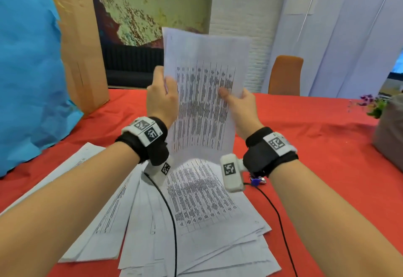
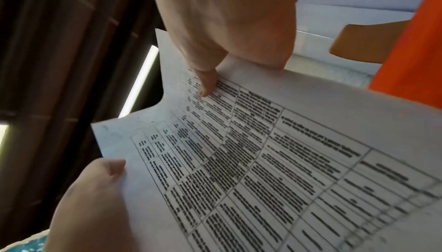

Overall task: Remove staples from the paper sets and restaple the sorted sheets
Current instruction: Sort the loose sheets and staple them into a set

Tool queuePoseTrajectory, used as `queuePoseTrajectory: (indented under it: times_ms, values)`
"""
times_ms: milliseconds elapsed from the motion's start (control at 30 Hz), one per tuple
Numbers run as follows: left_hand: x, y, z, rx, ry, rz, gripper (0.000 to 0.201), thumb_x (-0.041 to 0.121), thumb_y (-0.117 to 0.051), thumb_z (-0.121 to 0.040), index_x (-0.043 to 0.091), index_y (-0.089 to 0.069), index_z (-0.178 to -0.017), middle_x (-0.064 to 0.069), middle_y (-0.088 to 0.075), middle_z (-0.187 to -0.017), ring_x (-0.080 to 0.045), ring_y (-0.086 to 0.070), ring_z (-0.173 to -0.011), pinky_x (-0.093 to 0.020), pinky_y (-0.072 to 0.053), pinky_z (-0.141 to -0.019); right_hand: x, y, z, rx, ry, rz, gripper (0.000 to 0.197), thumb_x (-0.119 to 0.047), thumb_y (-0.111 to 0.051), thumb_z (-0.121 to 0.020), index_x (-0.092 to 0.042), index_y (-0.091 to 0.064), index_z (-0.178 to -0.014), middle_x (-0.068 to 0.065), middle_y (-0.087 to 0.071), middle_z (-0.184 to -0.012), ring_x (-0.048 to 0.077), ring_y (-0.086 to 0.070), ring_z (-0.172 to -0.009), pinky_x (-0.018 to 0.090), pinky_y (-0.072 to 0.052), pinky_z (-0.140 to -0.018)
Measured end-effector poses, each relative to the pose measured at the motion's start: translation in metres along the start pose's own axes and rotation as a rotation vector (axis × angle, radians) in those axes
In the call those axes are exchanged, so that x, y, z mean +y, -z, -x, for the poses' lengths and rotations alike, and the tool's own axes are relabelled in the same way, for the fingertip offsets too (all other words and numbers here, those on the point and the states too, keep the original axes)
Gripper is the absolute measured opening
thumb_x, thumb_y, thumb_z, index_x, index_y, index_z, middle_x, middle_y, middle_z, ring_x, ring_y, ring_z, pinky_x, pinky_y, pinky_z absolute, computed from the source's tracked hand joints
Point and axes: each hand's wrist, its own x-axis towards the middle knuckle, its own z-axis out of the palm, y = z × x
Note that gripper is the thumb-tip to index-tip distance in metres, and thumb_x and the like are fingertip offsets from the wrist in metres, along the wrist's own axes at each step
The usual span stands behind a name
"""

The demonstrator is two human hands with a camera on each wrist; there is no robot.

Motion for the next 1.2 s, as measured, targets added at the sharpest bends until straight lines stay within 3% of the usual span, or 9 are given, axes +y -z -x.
queuePoseTrajectory:
  times_ms: [233,400,467,533,700,800,900,1067,1200]
  values:
    - [-0.018,0.000,0.022,0.028,0.211,0.054,0.030,0.020,-0.031,-0.083,0.012,-0.041,-0.110,0.003,-0.047,-0.065,-0.011,-0.042,-0.050,-0.030,-0.031,-0.054,0.041,0.018,-0.001,0.076,-0.071,0.177,0.053,-0.023,-0.073,-0.081,-0.013,-0.047,-0.127,0.007,-0.063,-0.114,0.025,-0.063,-0.105,0.051,-0.050,-0.094]
    - [-0.007,0.006,-0.004,-0.007,-0.049,0.080,0.066,-0.003,-0.037,-0.083,0.031,-0.028,-0.139,-0.010,-0.054,-0.110,-0.028,-0.056,-0.070,-0.035,-0.045,-0.060,0.009,0.022,-0.007,0.046,0.428,0.408,0.095,-0.001,-0.073,-0.077,-0.020,-0.014,-0.150,-0.004,-0.045,-0.135,0.005,-0.050,-0.117,0.010,-0.034,-0.103]
    - [-0.004,0.009,-0.016,-0.094,-0.133,0.010,0.068,-0.006,-0.036,-0.081,0.030,-0.034,-0.139,-0.004,-0.049,-0.124,-0.007,-0.055,-0.080,-0.023,-0.045,-0.072,-0.010,0.024,-0.015,-0.032,0.596,0.575,0.092,-0.002,-0.073,-0.077,-0.024,-0.020,-0.149,-0.008,-0.033,-0.146,0.003,-0.034,-0.132,0.003,-0.019,-0.107]
    - [-0.007,0.012,-0.023,-0.170,-0.189,-0.118,0.060,-0.006,-0.038,-0.082,0.021,-0.044,-0.136,-0.006,-0.051,-0.115,-0.006,-0.048,-0.076,-0.017,-0.041,-0.077,-0.026,0.027,-0.021,-0.089,0.629,0.771,0.069,-0.005,-0.070,-0.080,-0.022,-0.041,-0.141,-0.002,-0.050,-0.136,0.007,-0.045,-0.121,0.011,-0.029,-0.106]
    - [-0.017,0.019,-0.022,-0.034,-0.201,-0.069,0.037,-0.003,-0.038,-0.082,0.010,-0.055,-0.113,-0.011,-0.053,-0.095,-0.009,-0.044,-0.074,-0.028,-0.038,-0.072,-0.032,0.032,-0.012,-0.021,0.539,0.650,0.029,-0.012,-0.065,-0.088,-0.015,-0.061,-0.117,0.002,-0.065,-0.088,-0.003,-0.052,-0.066,0.023,-0.045,-0.067]
    - [-0.017,0.019,-0.013,0.004,-0.058,0.056,0.030,0.009,-0.037,-0.089,0.025,-0.042,-0.113,0.001,-0.048,-0.086,-0.011,-0.044,-0.065,-0.027,-0.036,-0.061,-0.014,0.035,-0.001,-0.115,0.164,0.097,0.046,-0.024,-0.072,-0.084,-0.008,-0.051,-0.122,0.010,-0.067,-0.104,0.020,-0.066,-0.094,0.041,-0.053,-0.088]
    - [-0.023,0.015,-0.001,-0.146,0.080,0.004,0.020,0.015,-0.034,-0.091,0.019,-0.047,-0.105,0.007,-0.051,-0.071,-0.008,-0.046,-0.057,-0.031,-0.037,-0.058,0.017,0.031,0.018,-0.347,-0.101,0.084,0.041,-0.018,-0.065,-0.088,-0.009,-0.055,-0.127,0.007,-0.065,-0.124,0.021,-0.063,-0.113,0.040,-0.050,-0.097]
    - [0.005,0.010,-0.008,-0.058,-0.094,-0.045,0.017,0.014,-0.029,-0.092,0.017,-0.038,-0.077,0.001,-0.035,-0.058,-0.012,-0.030,-0.047,-0.034,-0.025,-0.050,0.006,0.018,0.022,-0.184,0.064,0.118,0.039,-0.011,-0.064,-0.089,-0.010,-0.057,-0.128,0.003,-0.064,-0.124,0.009,-0.062,-0.110,0.023,-0.049,-0.095]
    - [0.016,0.010,-0.017,0.098,0.044,0.040,0.028,0.009,-0.033,-0.093,0.026,-0.029,-0.071,0.007,-0.034,-0.062,-0.006,-0.033,-0.052,-0.025,-0.024,-0.052,-0.008,0.024,0.019,-0.144,0.052,-0.010,0.024,-0.008,-0.067,-0.086,-0.021,-0.064,-0.106,0.000,-0.069,-0.113,0.009,-0.066,-0.104,0.022,-0.052,-0.088]
